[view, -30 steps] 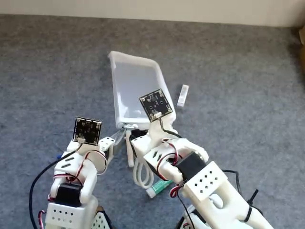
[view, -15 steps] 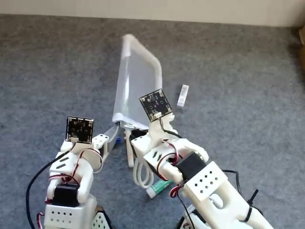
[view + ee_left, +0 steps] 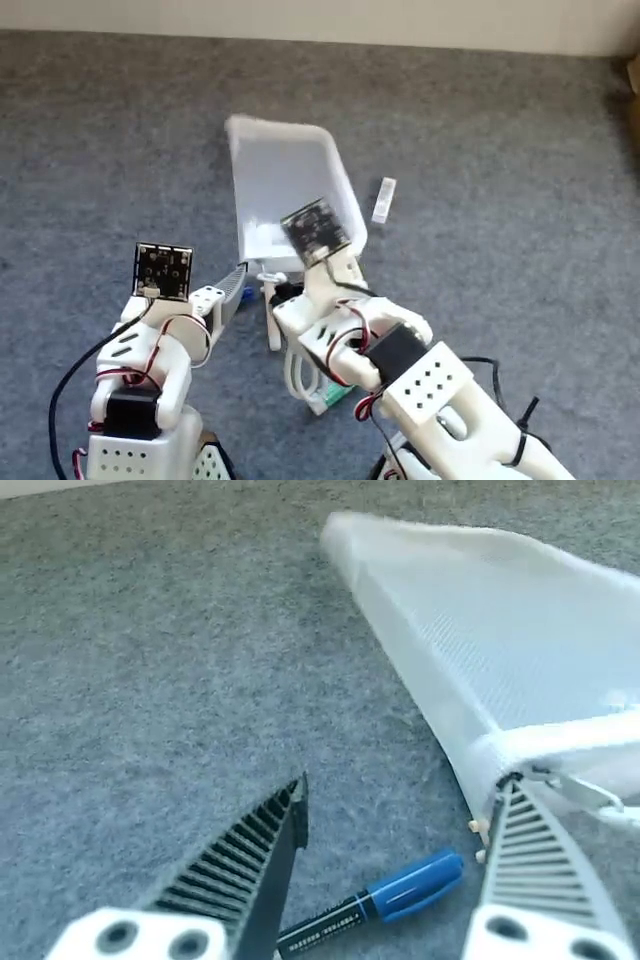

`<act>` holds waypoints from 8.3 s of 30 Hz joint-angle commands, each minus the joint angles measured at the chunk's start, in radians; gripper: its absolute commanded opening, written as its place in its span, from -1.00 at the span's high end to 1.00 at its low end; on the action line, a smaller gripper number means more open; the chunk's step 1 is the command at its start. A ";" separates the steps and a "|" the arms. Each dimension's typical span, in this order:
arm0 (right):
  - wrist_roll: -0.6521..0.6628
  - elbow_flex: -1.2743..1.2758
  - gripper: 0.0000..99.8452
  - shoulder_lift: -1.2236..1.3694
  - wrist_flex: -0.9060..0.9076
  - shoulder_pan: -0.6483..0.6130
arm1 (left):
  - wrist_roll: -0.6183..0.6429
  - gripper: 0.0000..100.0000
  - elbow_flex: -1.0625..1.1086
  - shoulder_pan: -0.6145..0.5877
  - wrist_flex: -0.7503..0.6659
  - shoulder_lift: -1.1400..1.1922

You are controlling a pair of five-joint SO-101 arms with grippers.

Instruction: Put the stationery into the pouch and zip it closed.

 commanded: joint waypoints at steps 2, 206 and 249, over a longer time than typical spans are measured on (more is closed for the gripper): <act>0.031 -0.015 0.99 -0.039 -0.002 -0.022 | -0.072 0.44 -0.028 0.053 0.002 -0.012; -0.032 -0.458 0.58 0.432 0.166 0.498 | 0.282 0.99 -1.161 -0.068 0.552 1.101; -0.032 -1.265 0.58 1.340 0.166 0.590 | 0.281 0.99 -1.136 -0.068 0.545 1.101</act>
